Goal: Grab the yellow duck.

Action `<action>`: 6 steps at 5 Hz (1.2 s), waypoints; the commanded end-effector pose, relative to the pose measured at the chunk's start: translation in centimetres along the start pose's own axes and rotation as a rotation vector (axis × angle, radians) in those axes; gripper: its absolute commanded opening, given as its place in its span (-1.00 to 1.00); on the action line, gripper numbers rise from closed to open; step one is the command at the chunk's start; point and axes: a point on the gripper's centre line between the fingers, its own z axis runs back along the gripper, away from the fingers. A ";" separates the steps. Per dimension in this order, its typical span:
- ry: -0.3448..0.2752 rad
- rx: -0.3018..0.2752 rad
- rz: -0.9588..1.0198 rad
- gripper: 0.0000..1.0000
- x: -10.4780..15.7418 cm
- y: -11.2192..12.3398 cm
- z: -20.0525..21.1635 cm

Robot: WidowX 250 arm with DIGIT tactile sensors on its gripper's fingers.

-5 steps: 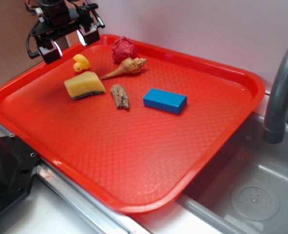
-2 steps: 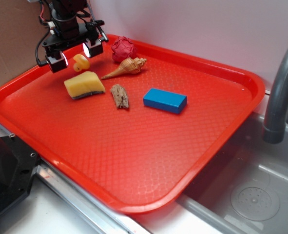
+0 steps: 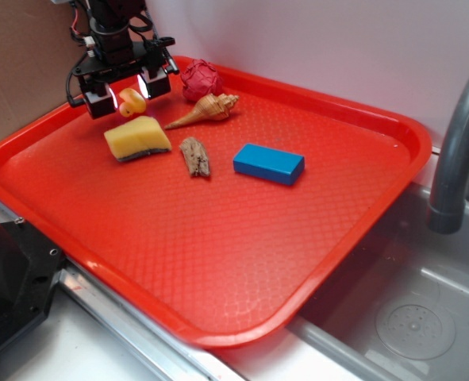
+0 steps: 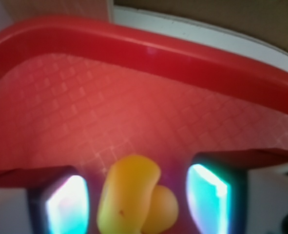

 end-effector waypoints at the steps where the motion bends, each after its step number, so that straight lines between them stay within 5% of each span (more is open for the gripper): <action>1: -0.015 -0.044 0.017 -1.00 1.6 -0.1 0.9; 2: -0.029 -0.041 0.020 -1.00 1.6 -0.1 1.2; 3: -0.034 -0.104 -0.005 -1.00 0.7 0.1 5.2; 5: 0.113 -0.173 -0.257 -1.00 -2.5 -0.6 11.9; 6: 0.211 -0.230 -0.494 -1.00 -6.1 -0.2 16.5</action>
